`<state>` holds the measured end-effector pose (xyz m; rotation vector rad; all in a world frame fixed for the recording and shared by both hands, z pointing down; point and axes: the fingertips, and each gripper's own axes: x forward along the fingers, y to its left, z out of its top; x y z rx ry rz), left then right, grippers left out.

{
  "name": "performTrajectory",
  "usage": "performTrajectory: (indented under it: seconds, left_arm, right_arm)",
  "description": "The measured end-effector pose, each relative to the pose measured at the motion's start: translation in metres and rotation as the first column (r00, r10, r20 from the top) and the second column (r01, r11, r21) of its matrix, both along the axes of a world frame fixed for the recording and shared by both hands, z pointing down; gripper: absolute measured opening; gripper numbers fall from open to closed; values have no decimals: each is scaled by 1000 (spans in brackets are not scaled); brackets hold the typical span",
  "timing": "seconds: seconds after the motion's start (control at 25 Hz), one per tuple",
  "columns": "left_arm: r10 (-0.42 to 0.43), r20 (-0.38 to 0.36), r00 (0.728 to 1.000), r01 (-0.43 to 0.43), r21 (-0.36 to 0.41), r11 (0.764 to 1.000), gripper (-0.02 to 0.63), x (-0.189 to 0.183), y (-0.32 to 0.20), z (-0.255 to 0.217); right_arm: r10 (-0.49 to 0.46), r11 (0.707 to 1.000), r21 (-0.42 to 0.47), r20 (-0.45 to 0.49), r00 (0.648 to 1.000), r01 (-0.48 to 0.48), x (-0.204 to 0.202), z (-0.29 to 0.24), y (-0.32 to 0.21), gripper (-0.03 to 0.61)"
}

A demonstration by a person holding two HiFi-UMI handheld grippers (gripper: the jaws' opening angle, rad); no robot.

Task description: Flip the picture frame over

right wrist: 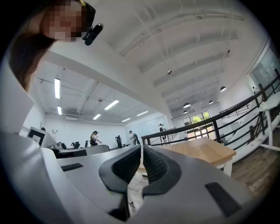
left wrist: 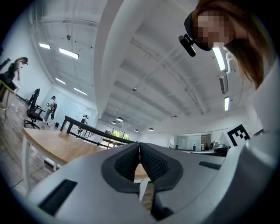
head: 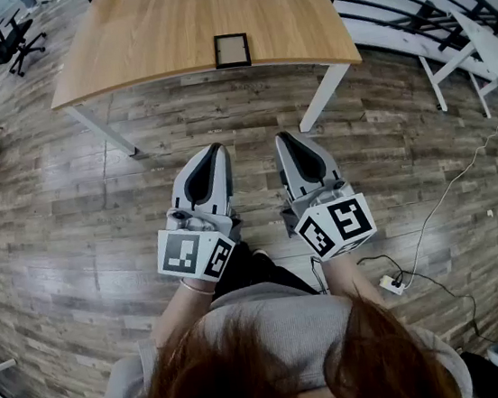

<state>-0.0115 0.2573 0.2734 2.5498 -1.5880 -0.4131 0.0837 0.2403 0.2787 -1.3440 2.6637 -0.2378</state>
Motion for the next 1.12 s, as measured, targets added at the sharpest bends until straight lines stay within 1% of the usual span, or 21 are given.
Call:
performTrajectory:
  seconds: [0.16, 0.32, 0.4, 0.48, 0.6, 0.76, 0.92, 1.12]
  left_arm:
    - [-8, 4, 1000, 8, 0, 1000, 9, -6, -13, 2]
    - [-19, -1, 1000, 19, 8, 1000, 8, -13, -34, 1]
    - [-20, -3, 1000, 20, 6, 1000, 8, -18, -49, 5]
    - [-18, -5, 1000, 18, 4, 1000, 9, -25, -70, 8]
    - [-20, -9, 1000, 20, 11, 1000, 8, -37, -113, 9]
    - [-10, -3, 1000, 10, 11, 1000, 8, -54, -185, 14]
    - [9, 17, 1000, -10, 26, 1000, 8, -78, -261, 8]
    - [57, 33, 998, -58, 13, 998, 9, -86, -325, 10]
  right_arm:
    - [9, 1000, 0, 1, 1000, -9, 0, 2, -15, 28]
    - [12, 1000, 12, -17, 1000, -12, -9, 1, -38, 28]
    - [27, 1000, 17, -39, 999, -26, -14, 2, -54, 28]
    - [56, 998, 45, -79, 995, -53, -17, 2, -74, 29]
    - [99, 993, 81, -104, 990, -91, -22, -2, -116, 28]
    - [129, 990, 67, -97, 987, -123, -34, 6, -184, 28]
    - [165, 986, 56, -100, 981, -160, -53, 6, -250, 29]
    - [204, 979, 50, -119, 972, -200, -61, 10, -309, 29]
